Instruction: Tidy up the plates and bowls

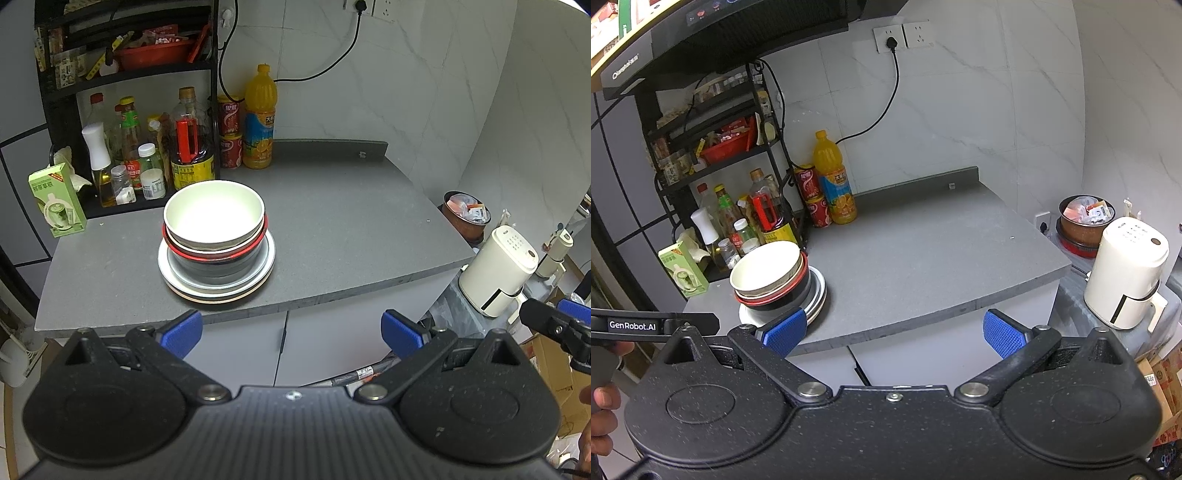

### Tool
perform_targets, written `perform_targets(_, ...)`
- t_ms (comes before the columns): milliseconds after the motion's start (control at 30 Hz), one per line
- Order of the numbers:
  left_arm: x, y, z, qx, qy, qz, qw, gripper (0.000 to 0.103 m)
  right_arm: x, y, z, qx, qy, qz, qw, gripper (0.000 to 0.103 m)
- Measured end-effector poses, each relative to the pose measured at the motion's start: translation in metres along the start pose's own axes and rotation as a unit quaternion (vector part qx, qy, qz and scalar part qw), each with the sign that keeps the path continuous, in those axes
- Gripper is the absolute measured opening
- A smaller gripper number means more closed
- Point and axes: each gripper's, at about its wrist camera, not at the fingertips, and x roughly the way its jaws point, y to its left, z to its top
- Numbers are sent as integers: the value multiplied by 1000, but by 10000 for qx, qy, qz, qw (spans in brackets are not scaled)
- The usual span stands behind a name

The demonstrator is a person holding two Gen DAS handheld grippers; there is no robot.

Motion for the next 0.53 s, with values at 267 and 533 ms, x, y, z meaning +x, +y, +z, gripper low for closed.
perform_targets(267,2,3,2,11,-26,19,10000,102,2,0,2,-22,10,-12,10000,103)
perform_targets(533,3,4,4,46,-44,7,10000,102,6,1,1,-9,25,-2,10000,103)
